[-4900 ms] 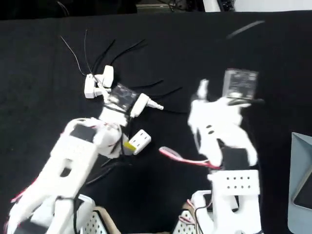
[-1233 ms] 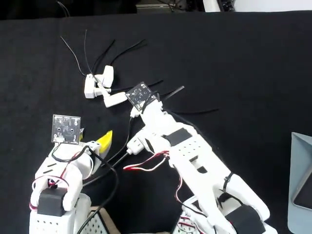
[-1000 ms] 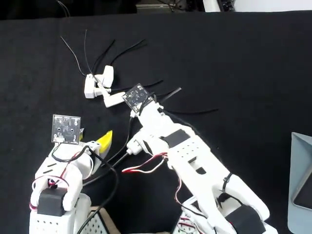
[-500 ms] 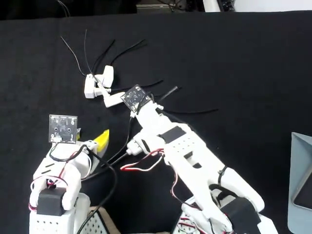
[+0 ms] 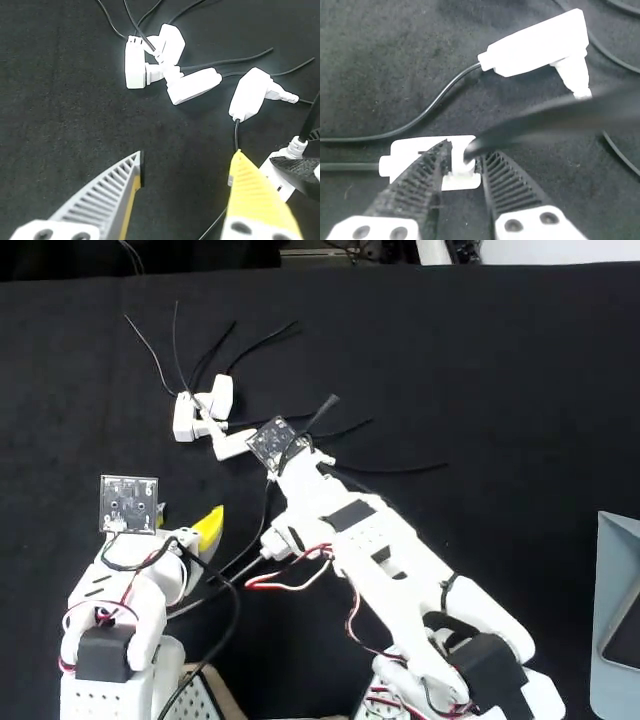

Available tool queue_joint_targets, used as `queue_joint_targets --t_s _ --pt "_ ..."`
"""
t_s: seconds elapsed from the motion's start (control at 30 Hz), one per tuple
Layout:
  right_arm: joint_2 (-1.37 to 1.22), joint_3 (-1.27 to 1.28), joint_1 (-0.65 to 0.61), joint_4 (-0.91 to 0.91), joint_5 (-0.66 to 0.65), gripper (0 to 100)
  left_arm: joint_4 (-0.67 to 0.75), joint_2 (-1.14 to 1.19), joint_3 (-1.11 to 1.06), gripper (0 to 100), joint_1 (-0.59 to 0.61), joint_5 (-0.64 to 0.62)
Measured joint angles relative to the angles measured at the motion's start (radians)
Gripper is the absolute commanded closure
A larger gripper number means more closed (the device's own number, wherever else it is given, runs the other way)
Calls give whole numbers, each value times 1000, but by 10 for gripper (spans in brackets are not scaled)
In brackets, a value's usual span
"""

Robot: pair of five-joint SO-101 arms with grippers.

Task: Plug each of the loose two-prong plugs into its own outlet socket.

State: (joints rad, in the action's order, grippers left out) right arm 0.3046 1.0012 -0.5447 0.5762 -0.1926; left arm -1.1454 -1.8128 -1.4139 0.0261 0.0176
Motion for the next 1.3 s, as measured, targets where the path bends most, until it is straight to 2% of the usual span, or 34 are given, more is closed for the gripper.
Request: queue_joint_targets --t_s 0.37,0.6,0.67,0.77,0.83,1.0,1.23,1.3 --pt "-2 -2 2 -5 0 986 0 0 0 722 0 0" --pt "-34 -173 87 2 -2 982 0 0 0 722 0 -9" --pt "-66 -238 106 2 -2 944 0 0 0 722 0 -9" --pt "-133 -336 124 9 23 789 0 0 0 721 0 -9" --pt "-170 -400 129 58 38 730 0 0 0 721 0 -9" --pt "-173 -548 129 278 49 815 0 0 0 721 8 -9" --pt "2 -612 129 562 51 979 34 0 25 721 158 -9" --pt "80 -612 129 624 51 984 35 0 51 723 192 -9"
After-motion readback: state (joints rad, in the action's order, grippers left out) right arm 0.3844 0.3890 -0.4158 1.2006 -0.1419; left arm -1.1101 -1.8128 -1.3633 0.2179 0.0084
